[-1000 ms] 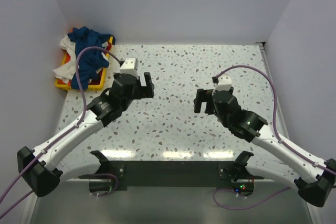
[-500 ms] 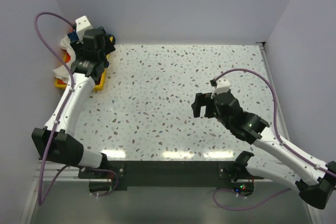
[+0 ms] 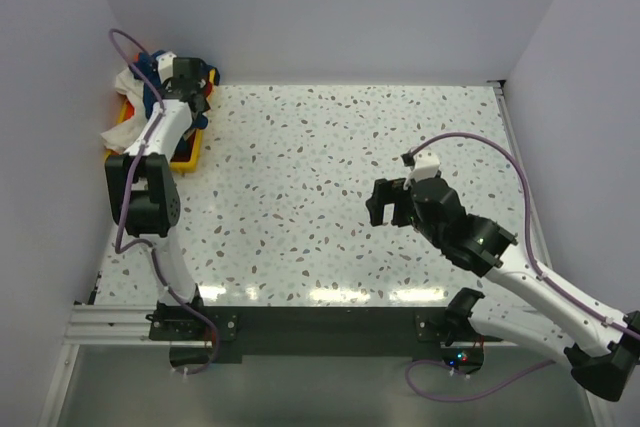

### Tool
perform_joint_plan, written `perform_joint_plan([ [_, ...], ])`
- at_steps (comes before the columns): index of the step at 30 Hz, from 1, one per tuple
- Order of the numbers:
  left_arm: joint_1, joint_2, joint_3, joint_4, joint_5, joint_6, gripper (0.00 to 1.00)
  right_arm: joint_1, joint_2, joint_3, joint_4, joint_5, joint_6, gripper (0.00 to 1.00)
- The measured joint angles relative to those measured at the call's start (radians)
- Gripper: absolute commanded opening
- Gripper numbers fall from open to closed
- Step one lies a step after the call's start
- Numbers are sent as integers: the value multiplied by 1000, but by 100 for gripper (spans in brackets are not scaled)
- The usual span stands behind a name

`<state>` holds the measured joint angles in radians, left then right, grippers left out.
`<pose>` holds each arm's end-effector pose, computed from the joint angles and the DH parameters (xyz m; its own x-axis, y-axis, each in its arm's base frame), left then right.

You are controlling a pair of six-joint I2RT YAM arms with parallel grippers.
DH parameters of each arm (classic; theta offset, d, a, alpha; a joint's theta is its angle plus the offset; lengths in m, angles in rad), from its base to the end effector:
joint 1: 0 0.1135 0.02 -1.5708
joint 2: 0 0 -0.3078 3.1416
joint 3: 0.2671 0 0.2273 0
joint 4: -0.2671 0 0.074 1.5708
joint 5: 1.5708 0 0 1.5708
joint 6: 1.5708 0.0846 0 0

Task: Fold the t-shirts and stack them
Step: Grab the tshirt from the pile

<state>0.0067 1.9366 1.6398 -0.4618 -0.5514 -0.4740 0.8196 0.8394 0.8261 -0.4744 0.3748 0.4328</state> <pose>0.4630 0.0474 0.2937 -0.4359 -0.3917 -0.8103 -0.6574 0.7535 -0.0106 0.1382 0.1026 0.3281 -0.4830 0.0546 -0.8739 -0.2829 0.9348 0.2148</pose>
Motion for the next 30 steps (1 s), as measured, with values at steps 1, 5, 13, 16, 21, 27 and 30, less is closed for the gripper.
perform_joint_plan([
  [1, 3, 24, 18, -8, 6, -3, 65, 0, -2, 0, -4, 0, 0, 99],
  [5, 18, 56, 63, -30, 24, -12, 47, 0, -6, -3, -10, 0, 0, 99],
  [13, 31, 55, 121, -40, 46, -2, 0, 0, -8, -11, -13, 0, 0, 99],
  [16, 32, 43, 140, -45, 64, 14, 0, 0, -8, -11, -13, 0, 0, 99],
  [21, 32, -19, 232, -79, 140, 48, 0, 0, 13, -9, -12, -4, 0, 99],
  [27, 16, -145, 440, -77, 264, 104, 0, 0, 61, 11, -10, -20, 0, 99],
  [30, -39, -242, 492, -29, 317, 154, 0, 0, 82, 30, -5, -24, -1, 99],
])
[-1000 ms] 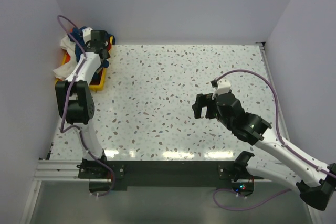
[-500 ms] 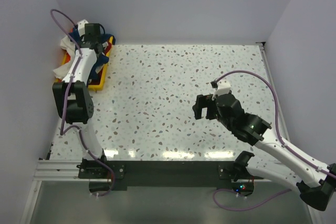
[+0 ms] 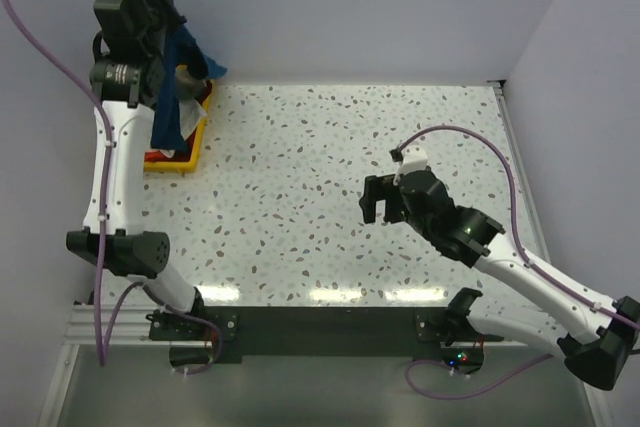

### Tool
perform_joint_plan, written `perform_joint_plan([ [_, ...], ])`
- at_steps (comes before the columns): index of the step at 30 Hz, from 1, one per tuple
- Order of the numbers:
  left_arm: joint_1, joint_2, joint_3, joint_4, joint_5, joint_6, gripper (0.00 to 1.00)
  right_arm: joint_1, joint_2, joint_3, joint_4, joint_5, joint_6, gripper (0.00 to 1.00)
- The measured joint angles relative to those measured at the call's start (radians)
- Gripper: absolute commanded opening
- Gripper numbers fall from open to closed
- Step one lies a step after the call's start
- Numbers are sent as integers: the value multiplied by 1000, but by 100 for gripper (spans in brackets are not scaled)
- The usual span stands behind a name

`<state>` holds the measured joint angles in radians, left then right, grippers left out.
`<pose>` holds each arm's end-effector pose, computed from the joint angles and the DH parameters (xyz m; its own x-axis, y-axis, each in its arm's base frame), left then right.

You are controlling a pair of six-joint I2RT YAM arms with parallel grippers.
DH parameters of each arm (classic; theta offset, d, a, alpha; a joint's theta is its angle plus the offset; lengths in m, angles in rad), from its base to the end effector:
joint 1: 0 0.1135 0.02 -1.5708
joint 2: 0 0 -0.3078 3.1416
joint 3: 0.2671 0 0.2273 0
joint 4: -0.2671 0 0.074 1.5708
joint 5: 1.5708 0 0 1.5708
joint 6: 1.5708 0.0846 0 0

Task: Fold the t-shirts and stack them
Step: Grab the tshirt from the pile, then move the tshirt to the center of the board

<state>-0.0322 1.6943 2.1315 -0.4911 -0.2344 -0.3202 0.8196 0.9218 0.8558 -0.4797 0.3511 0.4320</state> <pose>0.3876 0.0072 0.5577 0.0120 -0.3067 -0.9517 -0.2072 0.9304 -0.3024 0.1495 0.1174 0.3245 -0.5250 0.0138 -0.8510 -0.2927 0.9359 0.1958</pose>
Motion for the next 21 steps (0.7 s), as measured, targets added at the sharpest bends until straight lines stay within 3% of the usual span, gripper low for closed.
perform_joint_plan([
  [6, -174, -163, 55, 120, 150, 60, 0, 0, 49, 67, 12, 2, -10, 99],
  [12, -208, -219, 121, 207, 275, 51, 0, 0, 73, 92, 35, 6, -15, 99],
  [21, -331, -244, -110, 320, 342, -10, 0, 0, 121, 98, 57, -6, -13, 94],
])
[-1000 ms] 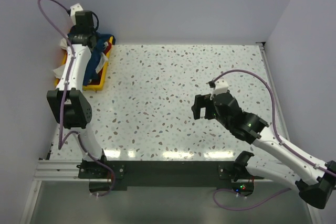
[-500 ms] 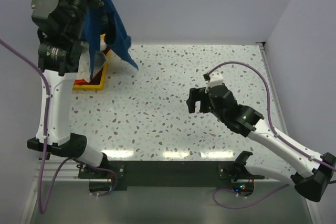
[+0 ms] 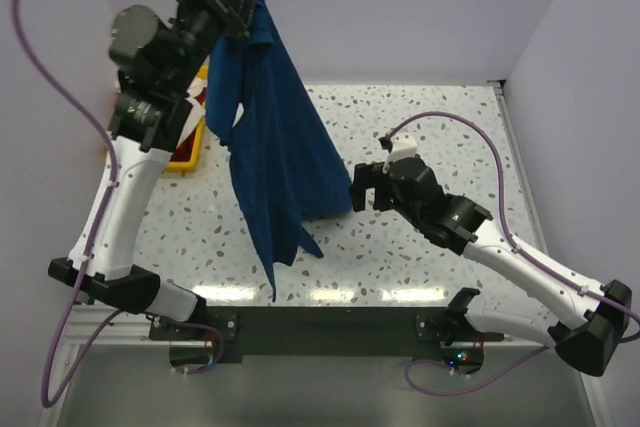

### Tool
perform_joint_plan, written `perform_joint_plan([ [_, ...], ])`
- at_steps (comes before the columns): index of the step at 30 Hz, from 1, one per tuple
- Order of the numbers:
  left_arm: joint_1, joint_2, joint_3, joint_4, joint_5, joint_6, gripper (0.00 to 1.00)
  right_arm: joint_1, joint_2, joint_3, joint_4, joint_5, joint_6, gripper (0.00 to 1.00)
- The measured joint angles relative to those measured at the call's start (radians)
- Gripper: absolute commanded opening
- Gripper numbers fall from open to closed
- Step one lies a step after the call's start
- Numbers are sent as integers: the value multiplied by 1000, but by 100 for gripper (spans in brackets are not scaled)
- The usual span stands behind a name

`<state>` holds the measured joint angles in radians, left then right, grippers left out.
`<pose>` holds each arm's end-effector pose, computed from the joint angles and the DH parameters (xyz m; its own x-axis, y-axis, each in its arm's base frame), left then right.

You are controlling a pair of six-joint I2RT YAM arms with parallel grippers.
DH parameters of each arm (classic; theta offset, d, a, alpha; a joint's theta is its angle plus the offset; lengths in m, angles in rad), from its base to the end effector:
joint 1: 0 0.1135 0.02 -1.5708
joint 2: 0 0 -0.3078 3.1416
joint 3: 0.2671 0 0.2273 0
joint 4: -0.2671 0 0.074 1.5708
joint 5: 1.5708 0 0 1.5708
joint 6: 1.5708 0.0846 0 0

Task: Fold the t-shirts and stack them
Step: Move the tshirt to the center of the board

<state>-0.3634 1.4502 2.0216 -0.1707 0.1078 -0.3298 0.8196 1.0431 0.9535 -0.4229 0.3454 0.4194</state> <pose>0.2590 -0.1082 0.6498 0.2005 -0.4207 -0.8848 0.5400 0.8010 -0.2585 0.1729 0.1431 0.3442 -0.5037 0.0220 -0.8636 -0.3079 0.9295 0.2033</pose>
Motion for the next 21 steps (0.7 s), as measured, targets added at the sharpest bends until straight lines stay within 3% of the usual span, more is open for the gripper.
perform_joint_plan([
  [6, -186, 183, -133, 45, -54, -35, 0, 0, -42, -41, 26, 3, 24, 92],
  [13, -335, 599, -22, 5, -71, -98, 0, 0, -124, -90, 16, 11, 56, 88],
  [14, -348, 655, 10, -15, -71, -103, 7, 0, -127, -95, 17, 10, 61, 88],
  [15, -358, 700, 39, -38, -71, -106, 22, -1, -126, -101, 18, 7, 66, 87],
  [17, -367, 754, 73, -80, -69, -112, 34, 0, -114, -112, 21, -2, 75, 85],
  [18, -366, 760, 75, -98, -68, -119, 47, 0, -100, -116, 24, -11, 79, 84],
  [21, -336, 742, 68, -114, -65, -140, 62, 5, -18, -117, 49, -36, 86, 82],
])
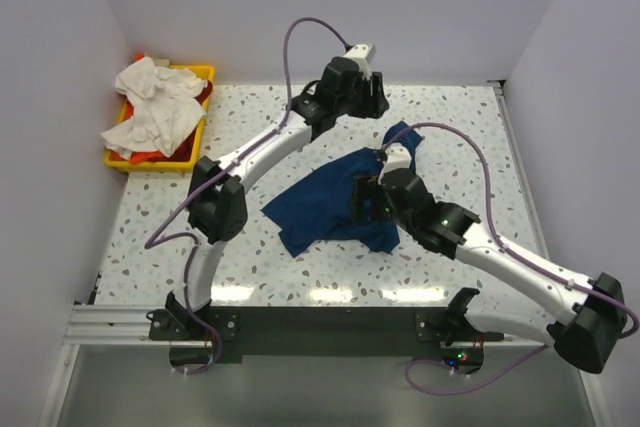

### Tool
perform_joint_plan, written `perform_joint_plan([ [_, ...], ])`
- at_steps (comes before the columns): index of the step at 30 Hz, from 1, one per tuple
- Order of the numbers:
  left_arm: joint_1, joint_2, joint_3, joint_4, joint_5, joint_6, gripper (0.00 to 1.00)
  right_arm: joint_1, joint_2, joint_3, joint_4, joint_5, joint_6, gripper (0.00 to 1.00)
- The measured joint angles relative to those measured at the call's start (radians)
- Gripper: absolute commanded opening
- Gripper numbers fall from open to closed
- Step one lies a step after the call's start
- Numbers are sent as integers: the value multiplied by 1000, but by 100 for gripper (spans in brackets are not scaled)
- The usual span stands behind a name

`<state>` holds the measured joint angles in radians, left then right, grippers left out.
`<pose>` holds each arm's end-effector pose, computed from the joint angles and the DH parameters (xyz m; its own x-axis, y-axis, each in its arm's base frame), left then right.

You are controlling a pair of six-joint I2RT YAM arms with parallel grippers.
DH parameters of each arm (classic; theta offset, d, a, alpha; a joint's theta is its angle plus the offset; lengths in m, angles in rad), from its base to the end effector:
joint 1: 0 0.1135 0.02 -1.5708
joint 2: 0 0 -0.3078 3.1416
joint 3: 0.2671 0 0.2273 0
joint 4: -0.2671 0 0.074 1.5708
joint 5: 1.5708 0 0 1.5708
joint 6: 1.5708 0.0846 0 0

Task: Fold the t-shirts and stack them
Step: Move the tshirt to the center of the board, then flatten the tshirt out

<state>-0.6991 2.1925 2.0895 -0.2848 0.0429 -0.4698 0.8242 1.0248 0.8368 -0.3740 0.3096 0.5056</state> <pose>0.4342 -0.3698 0.3409 -0.5629 -0.1176 -0.8181 0.4694 0.7692 -0.4336 0.1667 0.1422 0.3121 -0.5704 0.0628 -0.8190 -0.2832 0.9209 0.2678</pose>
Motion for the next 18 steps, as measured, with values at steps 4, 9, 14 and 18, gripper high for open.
perform_joint_plan([
  [4, 116, -147, -146, 13, 0, -46, 65, 41, 175, 31, 34, -13, -5, 80],
  [9, 354, -430, -410, 26, -61, -116, 65, 120, 462, 211, 69, 1, -35, 75],
  [14, 495, -692, -613, 25, -118, -167, 66, 181, 739, 437, 107, 26, -89, 71],
  [18, 518, -814, -690, 16, -126, -182, 67, 211, 931, 608, 109, 40, -126, 68],
])
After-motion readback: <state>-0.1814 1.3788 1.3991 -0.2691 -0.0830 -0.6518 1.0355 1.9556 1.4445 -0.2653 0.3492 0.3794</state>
